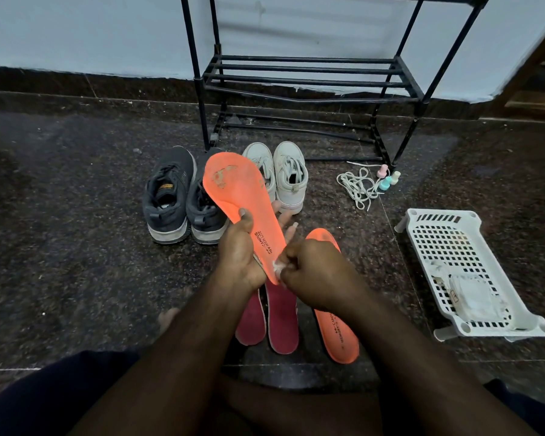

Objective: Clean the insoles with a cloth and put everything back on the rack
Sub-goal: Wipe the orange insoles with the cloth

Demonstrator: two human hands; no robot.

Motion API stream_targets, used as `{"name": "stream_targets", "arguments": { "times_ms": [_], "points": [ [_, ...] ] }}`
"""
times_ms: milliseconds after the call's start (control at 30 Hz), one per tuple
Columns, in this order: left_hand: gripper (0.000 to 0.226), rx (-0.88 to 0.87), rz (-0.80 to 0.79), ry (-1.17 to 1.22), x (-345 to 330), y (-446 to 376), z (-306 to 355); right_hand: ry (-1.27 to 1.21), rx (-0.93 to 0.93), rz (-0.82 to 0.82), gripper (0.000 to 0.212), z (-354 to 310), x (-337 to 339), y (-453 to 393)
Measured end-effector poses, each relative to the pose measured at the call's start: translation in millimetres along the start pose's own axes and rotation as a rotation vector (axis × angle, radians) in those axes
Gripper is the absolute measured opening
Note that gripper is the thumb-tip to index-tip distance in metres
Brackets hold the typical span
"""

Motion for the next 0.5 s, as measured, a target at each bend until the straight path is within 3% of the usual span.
{"name": "stream_targets", "arguments": {
  "times_ms": [67,200,267,500],
  "points": [
    [0.049,0.012,-0.038,-0.027,-1.1,-0.7,-0.3,-0.104,-0.023,-0.015,0.008,6.1,11.0,-1.7],
    [0.033,0.093,-0.089,-0.129,-6.7,8.9,-8.2,-0.485,-0.089,0.270,0.003,26.1,43.9,-12.2],
    [0.036,0.150,-0.100,-0.129,-5.8,12.4,-12.7,-0.585,-0.122,0.343,0.003,34.8,48.9,-14.6],
    [0.036,0.241,-0.241,-0.319,-8.9,18.3,-20.9,-0.805,-0.186,0.367,0.010,50.1,43.9,-25.2]
  ]
}}
Point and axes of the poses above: each hand's wrist, its own y-axis away from the middle knuckle, its own x-axis out of the back of the hand, z = x × y, the point moved 5 cm from there along -y, towards the middle knuckle, and after that the axes turned 11 degrees about -x, right-handed, at the moved point
